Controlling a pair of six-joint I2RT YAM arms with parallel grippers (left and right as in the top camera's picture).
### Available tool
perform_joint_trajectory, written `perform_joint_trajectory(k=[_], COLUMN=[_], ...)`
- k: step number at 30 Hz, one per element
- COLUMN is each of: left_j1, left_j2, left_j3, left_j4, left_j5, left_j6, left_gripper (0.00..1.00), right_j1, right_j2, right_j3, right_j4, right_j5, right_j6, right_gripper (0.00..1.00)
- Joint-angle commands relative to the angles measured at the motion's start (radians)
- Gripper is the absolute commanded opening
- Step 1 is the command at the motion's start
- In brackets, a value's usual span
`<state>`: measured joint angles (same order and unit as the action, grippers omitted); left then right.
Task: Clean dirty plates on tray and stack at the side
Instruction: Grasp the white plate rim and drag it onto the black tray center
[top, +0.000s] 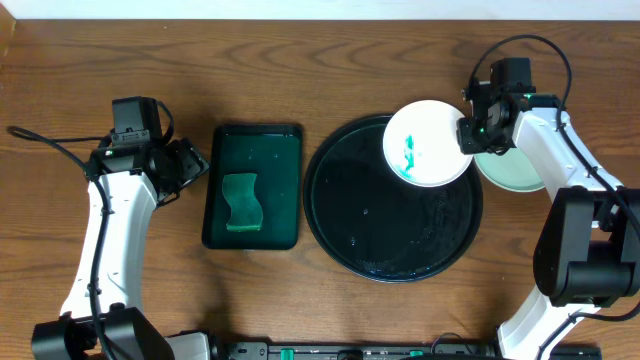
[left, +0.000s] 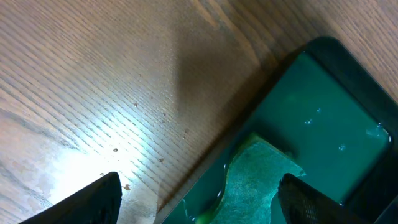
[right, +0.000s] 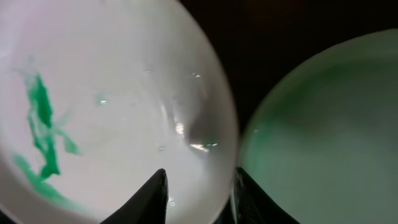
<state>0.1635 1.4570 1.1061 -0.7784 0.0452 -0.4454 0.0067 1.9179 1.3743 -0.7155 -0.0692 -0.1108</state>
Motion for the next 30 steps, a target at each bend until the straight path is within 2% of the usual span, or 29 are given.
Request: perform_joint_trajectory(k=[1, 8, 15, 22, 27, 30], left_j1=[0.005, 0.005, 0.005, 0.005, 0.005, 0.005], left_j2=[-0.003, -0.003, -0.003, -0.003, -0.003, -0.003], left_j3=[0.017, 0.017, 0.017, 0.017, 0.017, 0.017], left_j4=[-0.002, -0.002, -0.002, -0.002, -0.002, -0.002], left_j5=[-0.012, -0.012, -0.012, -0.012, -0.012, -0.012], left_j6=[-0.004, -0.004, -0.005, -0.004, -0.004, -0.004], left_gripper=[0.81, 0.81, 0.81, 0.81, 0.81, 0.81], right_j1=[0.007, 0.007, 0.007, 0.006, 0.006, 0.006], right_j2=[0.005, 0.021, 0.033, 0.061, 0.074, 0.055], right_j3=[0.019, 0.019, 0.019, 0.019, 0.019, 0.019], right_j4=[0.018, 0.045, 0.066, 0.073, 0.077, 0.072], right_j5=[0.039, 0.039, 0.039, 0.039, 0.039, 0.038], right_j6=[-0.048, -0.048, -0.048, -0.048, -0.048, -0.037], right_gripper=[0.33, 0.31, 0.22, 0.2, 0.03, 0.01])
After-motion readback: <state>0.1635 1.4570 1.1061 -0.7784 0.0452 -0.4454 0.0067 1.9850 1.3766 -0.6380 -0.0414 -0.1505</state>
